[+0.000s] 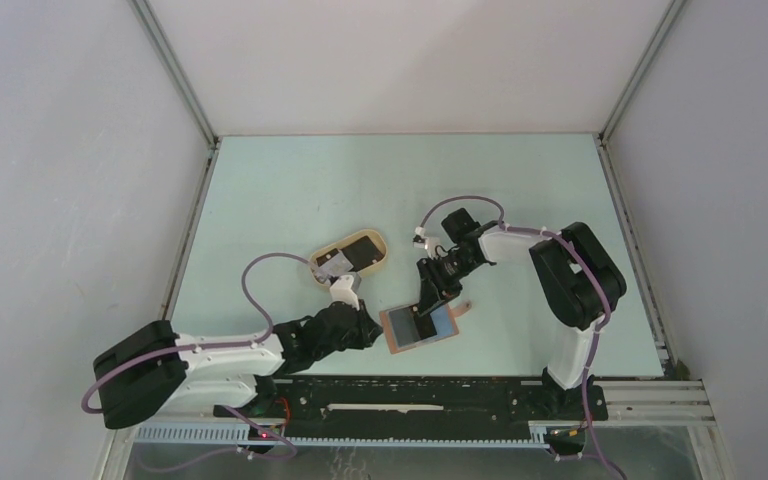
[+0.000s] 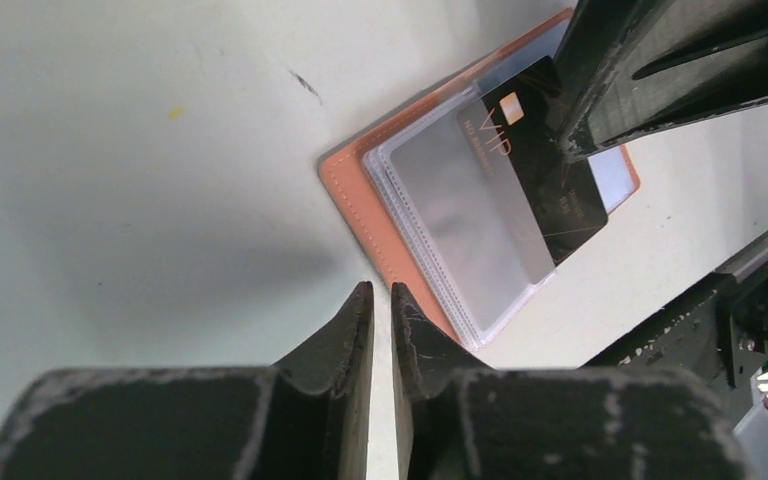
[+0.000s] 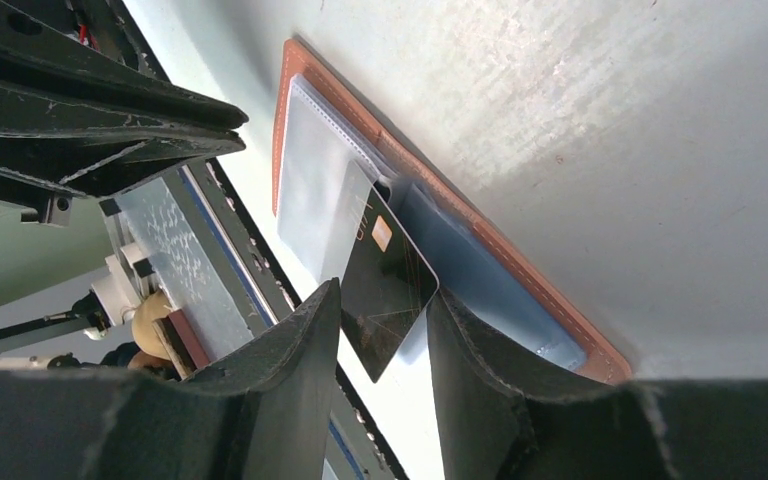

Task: Put the credit cards into the card holder
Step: Insert the credit card into the card holder.

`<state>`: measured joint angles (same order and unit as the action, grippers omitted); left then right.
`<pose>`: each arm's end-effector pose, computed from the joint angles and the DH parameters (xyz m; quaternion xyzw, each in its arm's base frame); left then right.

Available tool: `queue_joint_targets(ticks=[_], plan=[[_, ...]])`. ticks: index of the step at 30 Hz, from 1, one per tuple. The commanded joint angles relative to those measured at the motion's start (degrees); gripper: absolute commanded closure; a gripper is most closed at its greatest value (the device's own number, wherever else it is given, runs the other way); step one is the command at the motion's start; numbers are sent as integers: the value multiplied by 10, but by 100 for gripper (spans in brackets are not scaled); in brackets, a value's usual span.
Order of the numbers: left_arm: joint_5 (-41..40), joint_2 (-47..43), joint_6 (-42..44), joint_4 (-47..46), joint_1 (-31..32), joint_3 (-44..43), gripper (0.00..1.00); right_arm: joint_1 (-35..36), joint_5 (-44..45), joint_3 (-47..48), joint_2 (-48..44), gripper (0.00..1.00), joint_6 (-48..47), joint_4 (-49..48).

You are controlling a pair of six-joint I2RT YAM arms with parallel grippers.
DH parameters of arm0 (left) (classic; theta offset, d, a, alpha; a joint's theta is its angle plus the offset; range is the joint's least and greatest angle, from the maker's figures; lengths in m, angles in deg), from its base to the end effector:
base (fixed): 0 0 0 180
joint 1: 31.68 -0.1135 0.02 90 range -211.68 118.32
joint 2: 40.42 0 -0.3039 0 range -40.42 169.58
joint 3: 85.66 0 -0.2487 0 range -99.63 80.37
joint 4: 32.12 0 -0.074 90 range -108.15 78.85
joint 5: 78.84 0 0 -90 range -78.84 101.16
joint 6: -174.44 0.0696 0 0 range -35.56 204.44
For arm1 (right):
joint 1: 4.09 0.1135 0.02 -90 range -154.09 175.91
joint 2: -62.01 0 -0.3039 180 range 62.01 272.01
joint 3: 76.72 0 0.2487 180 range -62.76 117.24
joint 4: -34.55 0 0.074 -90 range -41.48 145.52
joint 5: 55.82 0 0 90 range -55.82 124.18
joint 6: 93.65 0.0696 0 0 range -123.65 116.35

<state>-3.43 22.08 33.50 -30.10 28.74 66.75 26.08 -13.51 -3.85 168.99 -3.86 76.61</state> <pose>0.1123 -0.1623 0.1558 0.0168 0.8891 -0.3019 0.3437 0.2711 0.2172 0.1473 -0.2849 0.8635 0.4161 0.0026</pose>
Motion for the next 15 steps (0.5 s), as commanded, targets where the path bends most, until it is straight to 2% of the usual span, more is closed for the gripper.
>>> queue_joint_targets(ticks=[1, 5, 15], plan=[[12, 21, 10, -14, 0, -29, 85, 5, 32, 13, -16, 54, -18, 18], [29, 49, 11, -32, 0, -36, 87, 7, 19, 12, -5, 55, -3, 17], [70, 109, 9, -69, 0, -53, 91, 8, -4, 11, 19, 65, 28, 8]])
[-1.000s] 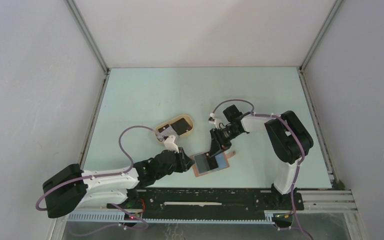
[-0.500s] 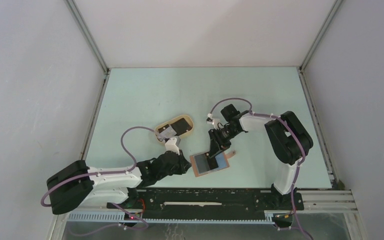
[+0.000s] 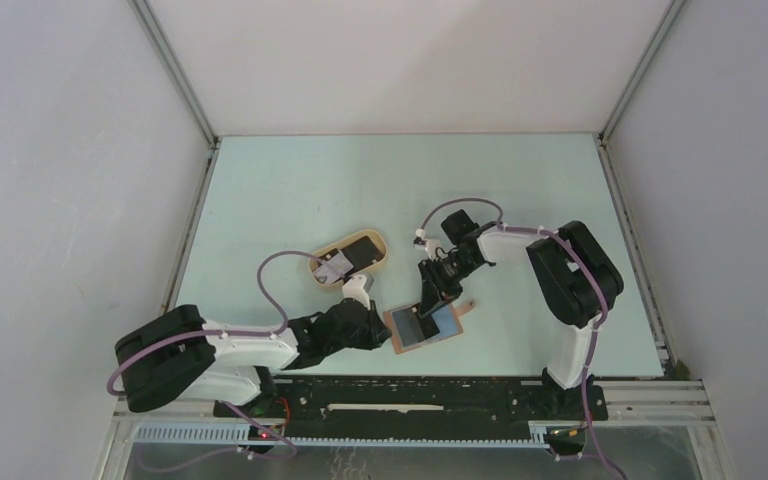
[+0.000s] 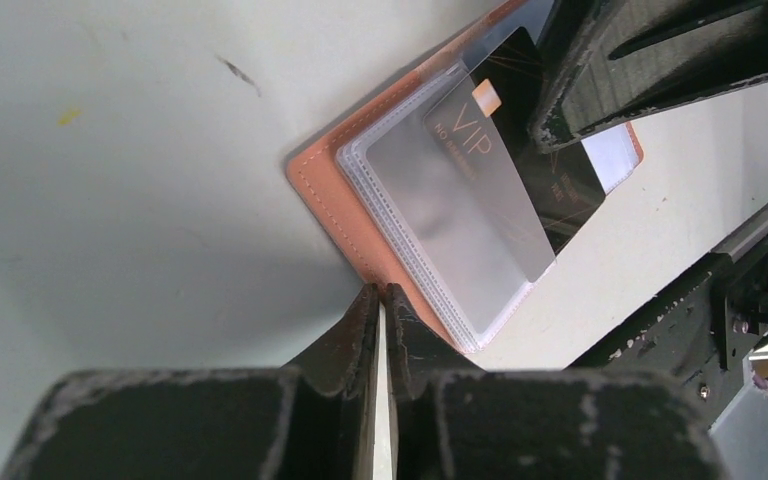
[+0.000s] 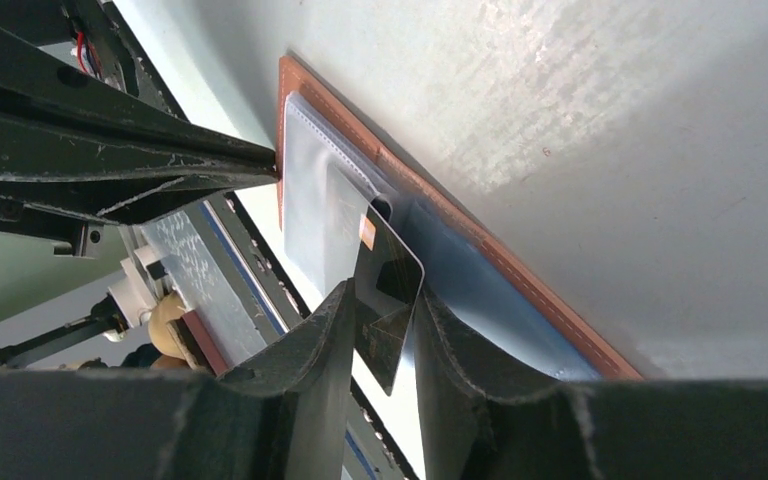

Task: Put the credit cards into the card holder
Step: Insert the credit card into the card holder.

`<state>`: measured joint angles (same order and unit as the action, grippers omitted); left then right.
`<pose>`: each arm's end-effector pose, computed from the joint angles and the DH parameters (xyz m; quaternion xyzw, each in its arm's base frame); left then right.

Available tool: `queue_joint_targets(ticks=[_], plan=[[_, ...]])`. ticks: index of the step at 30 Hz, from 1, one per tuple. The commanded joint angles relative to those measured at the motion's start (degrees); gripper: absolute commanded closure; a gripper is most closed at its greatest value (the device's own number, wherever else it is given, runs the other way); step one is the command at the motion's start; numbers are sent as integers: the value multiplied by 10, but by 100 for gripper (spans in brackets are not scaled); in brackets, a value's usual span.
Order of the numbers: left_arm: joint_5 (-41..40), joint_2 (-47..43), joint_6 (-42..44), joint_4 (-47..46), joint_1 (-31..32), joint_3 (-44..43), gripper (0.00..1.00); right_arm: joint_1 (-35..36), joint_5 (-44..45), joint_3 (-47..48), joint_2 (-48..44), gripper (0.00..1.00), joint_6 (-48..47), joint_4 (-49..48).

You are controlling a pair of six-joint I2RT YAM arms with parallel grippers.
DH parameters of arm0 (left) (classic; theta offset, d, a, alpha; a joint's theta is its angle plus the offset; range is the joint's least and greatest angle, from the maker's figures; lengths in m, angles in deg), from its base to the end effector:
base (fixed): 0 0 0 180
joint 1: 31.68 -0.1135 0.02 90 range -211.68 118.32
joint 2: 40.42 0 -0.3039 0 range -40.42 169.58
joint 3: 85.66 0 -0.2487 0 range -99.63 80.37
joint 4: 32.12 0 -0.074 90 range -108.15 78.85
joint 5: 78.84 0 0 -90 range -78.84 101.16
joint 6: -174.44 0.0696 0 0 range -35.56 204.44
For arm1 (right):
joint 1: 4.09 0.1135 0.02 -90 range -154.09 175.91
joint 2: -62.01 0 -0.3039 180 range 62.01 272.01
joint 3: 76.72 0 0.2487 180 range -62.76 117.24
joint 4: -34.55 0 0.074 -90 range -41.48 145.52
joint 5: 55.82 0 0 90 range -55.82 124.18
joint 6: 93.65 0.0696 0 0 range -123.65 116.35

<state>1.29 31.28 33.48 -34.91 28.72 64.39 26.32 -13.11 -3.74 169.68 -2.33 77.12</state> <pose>0.1195 -0.1863 0.1468 0.0370 0.8991 -0.3107 0.3061 0.2703 0.2180 0.1433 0.2717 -0.8700 -0.4112 0.0112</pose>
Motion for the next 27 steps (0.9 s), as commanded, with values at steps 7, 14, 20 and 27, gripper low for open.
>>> queue_joint_targets(ticks=[7, 14, 20, 27], plan=[[24, 20, 9, -25, 1, -30, 92, 10, -22, 11, 23, 72, 22, 1], [23, 20, 8, -27, 1, -27, 92, 9, -11, 12, 14, 64, 7, 12], [21, 16, 8, -27, 1, -23, 92, -9, 5, 11, -5, 57, -31, 47], [20, 12, 8, -26, 1, -22, 93, -4, 14, 7, -12, 56, -47, 68]])
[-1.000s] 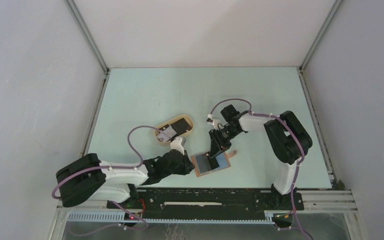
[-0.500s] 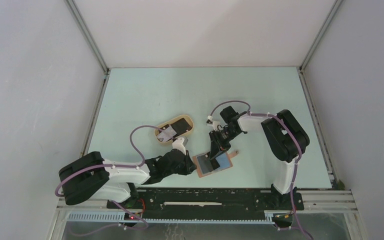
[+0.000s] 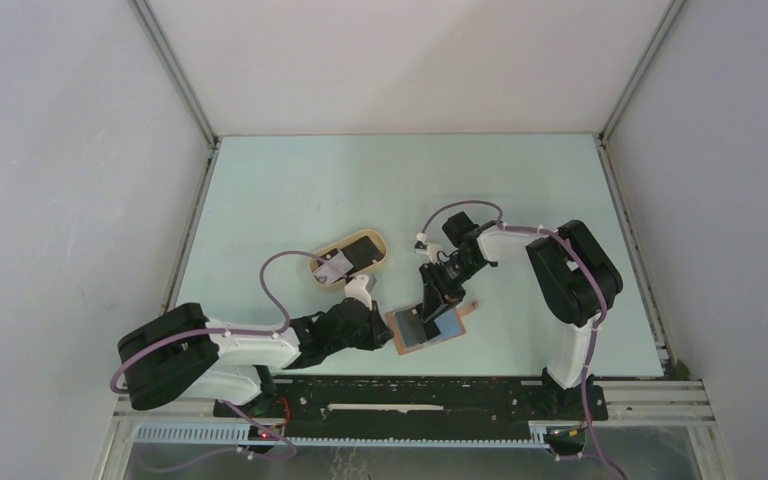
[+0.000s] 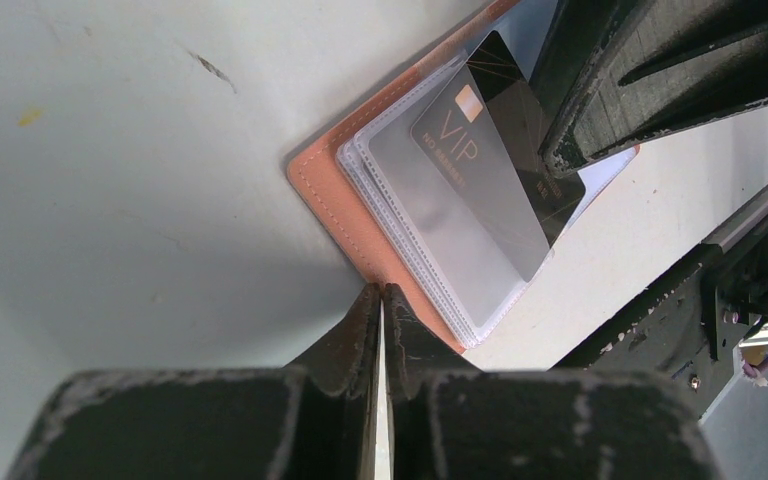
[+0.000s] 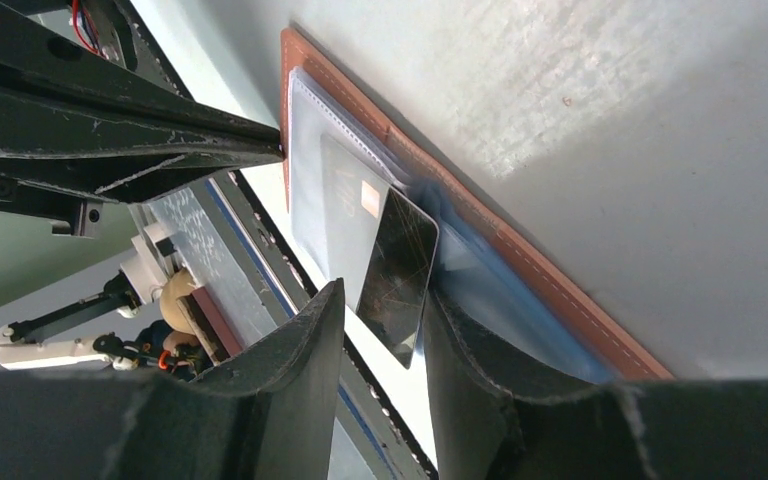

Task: Put the credit cards into the card holder
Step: Insert the credit card into the card holder.

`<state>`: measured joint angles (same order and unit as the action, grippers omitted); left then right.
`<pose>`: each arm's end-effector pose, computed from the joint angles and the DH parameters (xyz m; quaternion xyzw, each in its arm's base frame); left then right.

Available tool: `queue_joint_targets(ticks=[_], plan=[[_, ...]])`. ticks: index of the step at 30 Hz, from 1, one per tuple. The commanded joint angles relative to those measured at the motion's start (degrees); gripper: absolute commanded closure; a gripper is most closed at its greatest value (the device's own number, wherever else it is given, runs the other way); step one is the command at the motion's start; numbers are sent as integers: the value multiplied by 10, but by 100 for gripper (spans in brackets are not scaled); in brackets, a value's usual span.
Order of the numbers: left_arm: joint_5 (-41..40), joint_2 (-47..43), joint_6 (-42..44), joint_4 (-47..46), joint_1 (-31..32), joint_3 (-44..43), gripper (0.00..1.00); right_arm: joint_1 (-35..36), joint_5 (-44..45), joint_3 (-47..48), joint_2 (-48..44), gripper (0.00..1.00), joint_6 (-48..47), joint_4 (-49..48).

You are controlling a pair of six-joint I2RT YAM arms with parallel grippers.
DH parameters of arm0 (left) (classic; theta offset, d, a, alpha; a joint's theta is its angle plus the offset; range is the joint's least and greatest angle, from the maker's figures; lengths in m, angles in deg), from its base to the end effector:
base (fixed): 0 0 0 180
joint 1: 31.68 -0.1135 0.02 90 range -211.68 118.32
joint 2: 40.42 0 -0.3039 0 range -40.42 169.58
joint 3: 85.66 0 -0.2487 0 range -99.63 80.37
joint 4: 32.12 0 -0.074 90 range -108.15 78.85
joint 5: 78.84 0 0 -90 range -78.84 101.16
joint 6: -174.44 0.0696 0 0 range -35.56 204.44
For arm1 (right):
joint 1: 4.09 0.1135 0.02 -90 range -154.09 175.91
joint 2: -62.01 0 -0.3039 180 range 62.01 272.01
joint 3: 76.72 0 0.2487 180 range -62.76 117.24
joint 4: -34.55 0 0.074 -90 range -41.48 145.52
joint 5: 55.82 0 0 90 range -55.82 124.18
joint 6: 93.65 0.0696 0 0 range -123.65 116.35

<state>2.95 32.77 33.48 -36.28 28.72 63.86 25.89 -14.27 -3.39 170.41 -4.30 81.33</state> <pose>0.1206 -0.1921 0.1467 0.0430 0.8981 -0.3212 0.2974 0.2655 0.2133 0.1400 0.2684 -0.8696 -0.4124 0.0409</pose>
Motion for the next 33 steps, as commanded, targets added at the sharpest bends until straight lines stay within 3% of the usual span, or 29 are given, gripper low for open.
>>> queue_joint_targets(ticks=[1, 23, 33], plan=[[4, -3, 8, -13, 1, -16, 93, 0, 27, 2, -19, 56, -29, 27], [31, 10, 9, -36, 1, -18, 97, 45, -1, -22, -43, 68, -19, 29], [41, 20, 9, -50, 1, -22, 98, 57, -22, -23, -47, 64, -13, 15]])
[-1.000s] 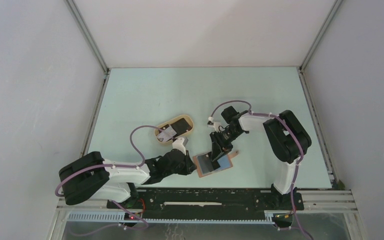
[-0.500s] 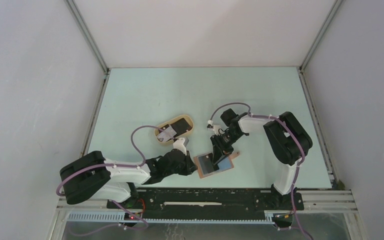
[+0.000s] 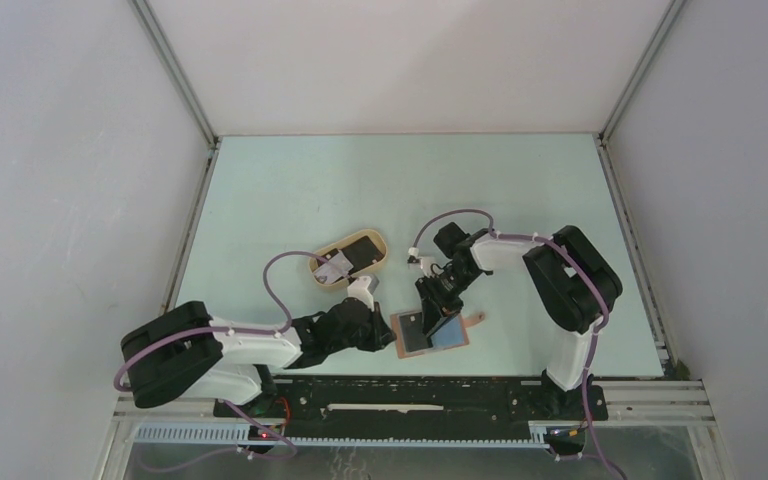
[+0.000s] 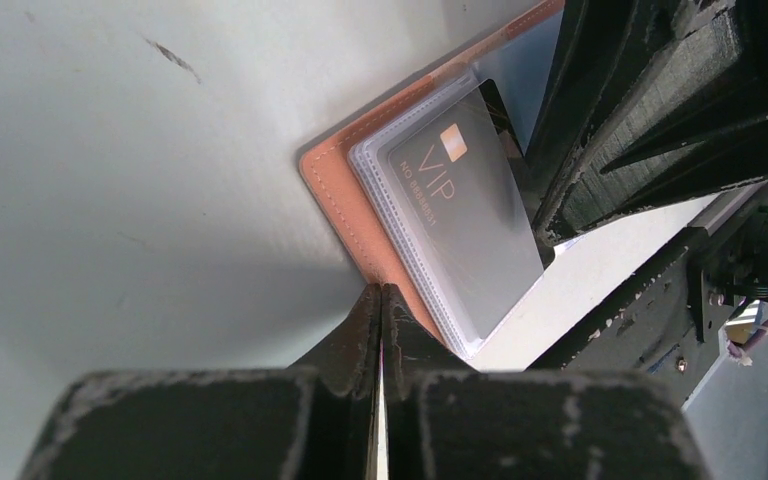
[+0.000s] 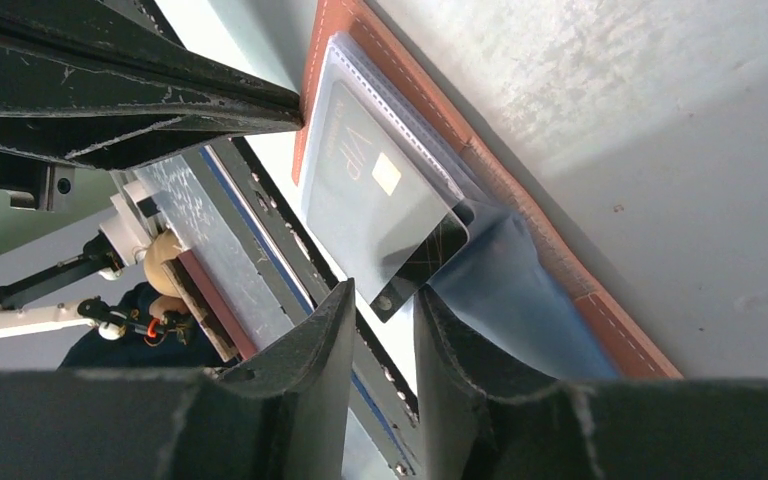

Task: Put the credit cards into the card holder
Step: Insert the credit card into the card holder.

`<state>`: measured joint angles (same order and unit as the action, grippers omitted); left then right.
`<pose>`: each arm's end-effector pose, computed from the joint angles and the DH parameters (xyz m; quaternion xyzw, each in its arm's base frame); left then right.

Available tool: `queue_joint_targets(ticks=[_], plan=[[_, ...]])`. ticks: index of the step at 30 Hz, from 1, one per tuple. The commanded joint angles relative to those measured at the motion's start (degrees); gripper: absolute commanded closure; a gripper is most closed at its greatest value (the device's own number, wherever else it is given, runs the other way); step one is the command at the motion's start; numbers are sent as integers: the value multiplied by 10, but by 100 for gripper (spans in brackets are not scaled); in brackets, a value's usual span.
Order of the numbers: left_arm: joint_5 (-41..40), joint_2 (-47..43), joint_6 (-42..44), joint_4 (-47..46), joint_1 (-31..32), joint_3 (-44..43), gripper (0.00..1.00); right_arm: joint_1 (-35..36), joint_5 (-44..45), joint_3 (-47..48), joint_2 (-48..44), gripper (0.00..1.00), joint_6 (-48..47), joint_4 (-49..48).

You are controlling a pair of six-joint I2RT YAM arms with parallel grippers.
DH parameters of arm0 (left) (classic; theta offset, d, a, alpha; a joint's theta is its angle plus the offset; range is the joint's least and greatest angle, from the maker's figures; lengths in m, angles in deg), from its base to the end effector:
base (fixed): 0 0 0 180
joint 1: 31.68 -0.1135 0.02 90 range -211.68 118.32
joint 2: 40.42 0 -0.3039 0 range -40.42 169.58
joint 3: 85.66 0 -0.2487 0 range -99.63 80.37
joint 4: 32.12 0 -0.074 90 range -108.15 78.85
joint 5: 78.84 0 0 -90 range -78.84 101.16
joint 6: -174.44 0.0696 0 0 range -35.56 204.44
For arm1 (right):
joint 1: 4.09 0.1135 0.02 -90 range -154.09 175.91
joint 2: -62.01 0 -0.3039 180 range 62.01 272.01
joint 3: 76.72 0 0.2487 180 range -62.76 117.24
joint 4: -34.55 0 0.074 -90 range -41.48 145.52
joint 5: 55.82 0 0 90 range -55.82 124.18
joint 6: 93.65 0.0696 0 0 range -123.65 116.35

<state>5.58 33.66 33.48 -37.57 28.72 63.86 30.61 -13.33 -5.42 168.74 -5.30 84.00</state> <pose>0.1192 -0.1961 0.1457 0.0527 0.8970 -0.3360 0.2824 0.2346 0.2249 0.1398 0.3023 -0.8631 -0.3974 0.0753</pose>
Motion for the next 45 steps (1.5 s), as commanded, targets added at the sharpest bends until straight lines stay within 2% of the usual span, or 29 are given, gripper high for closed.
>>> queue_joint_targets(ticks=[1, 11, 16, 22, 30, 36, 40, 45], plan=[[16, 13, 8, -40, 1, -22, 98, 12, -31, -1, -30, 63, -3, -11], [23, 13, 2, -59, 2, -18, 99, 27, -9, 30, -25, 55, -26, 21], [20, 4, 0, -64, 2, -11, 98, 19, 19, 51, -50, 50, -77, 59], [6, -25, 5, -64, 2, 3, 92, -2, 21, 68, -85, 48, -157, 104], [-13, -90, 17, -49, 2, 25, 85, -9, 16, 79, -88, 49, -198, 128], [-20, -99, 14, -44, 2, 31, 86, 8, 60, 75, -48, 57, -141, 88], [-12, -61, 6, -72, 2, 30, 92, 20, 89, 77, -26, 58, -110, 62], [3, -2, 1, -88, 2, 17, 96, 28, 109, 77, -9, 59, -100, 54]])
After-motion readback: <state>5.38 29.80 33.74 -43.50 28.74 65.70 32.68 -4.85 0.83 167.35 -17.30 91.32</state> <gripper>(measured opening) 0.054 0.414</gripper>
